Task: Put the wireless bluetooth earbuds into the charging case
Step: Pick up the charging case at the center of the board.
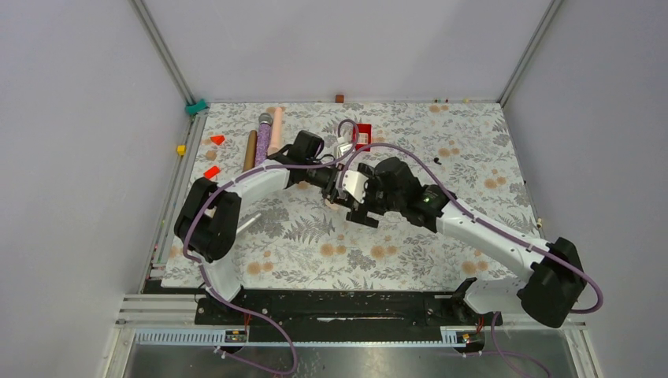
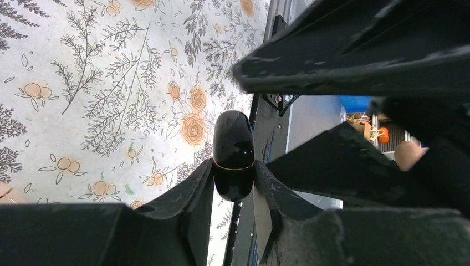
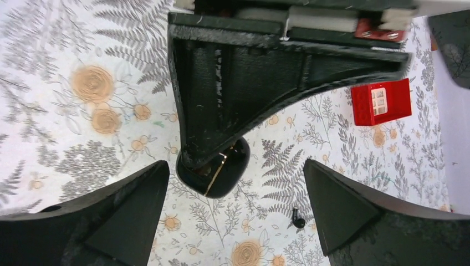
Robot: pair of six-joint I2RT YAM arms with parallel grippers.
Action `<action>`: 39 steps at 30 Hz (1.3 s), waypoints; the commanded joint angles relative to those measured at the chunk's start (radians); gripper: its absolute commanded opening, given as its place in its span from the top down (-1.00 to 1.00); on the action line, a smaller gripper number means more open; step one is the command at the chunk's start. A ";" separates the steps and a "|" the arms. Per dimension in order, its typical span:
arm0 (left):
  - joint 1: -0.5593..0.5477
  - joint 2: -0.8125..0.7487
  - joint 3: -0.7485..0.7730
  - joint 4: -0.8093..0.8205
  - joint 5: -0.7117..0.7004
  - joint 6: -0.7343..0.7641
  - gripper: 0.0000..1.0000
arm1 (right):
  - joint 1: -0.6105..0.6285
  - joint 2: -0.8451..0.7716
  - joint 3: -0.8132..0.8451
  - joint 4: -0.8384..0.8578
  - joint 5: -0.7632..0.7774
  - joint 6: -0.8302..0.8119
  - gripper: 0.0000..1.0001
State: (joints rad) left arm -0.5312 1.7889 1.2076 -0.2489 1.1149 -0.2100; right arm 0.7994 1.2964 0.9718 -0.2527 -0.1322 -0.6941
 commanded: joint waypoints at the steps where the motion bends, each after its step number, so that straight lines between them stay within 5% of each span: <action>1: 0.001 -0.074 0.079 -0.153 0.029 0.187 0.56 | -0.048 -0.092 0.131 -0.131 -0.112 0.113 -0.99; 5: 0.002 -0.136 0.143 -0.353 0.009 0.413 0.56 | -0.152 -0.164 0.215 -0.246 -0.362 0.224 -0.99; 11: 0.002 -0.285 0.189 -0.503 0.000 0.603 0.55 | -0.203 -0.256 0.169 -0.177 -0.566 0.372 -0.95; 23: -0.082 -0.394 0.081 -0.506 0.023 0.652 0.53 | -0.204 -0.286 -0.005 0.079 -0.705 0.525 -0.74; 39: -0.096 -0.386 0.016 -0.402 0.039 0.601 0.58 | -0.204 -0.236 -0.128 0.197 -0.856 0.521 -0.48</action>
State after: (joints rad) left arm -0.6277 1.4155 1.2301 -0.7124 1.1049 0.3962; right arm 0.5991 1.0523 0.8574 -0.1539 -0.9455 -0.2070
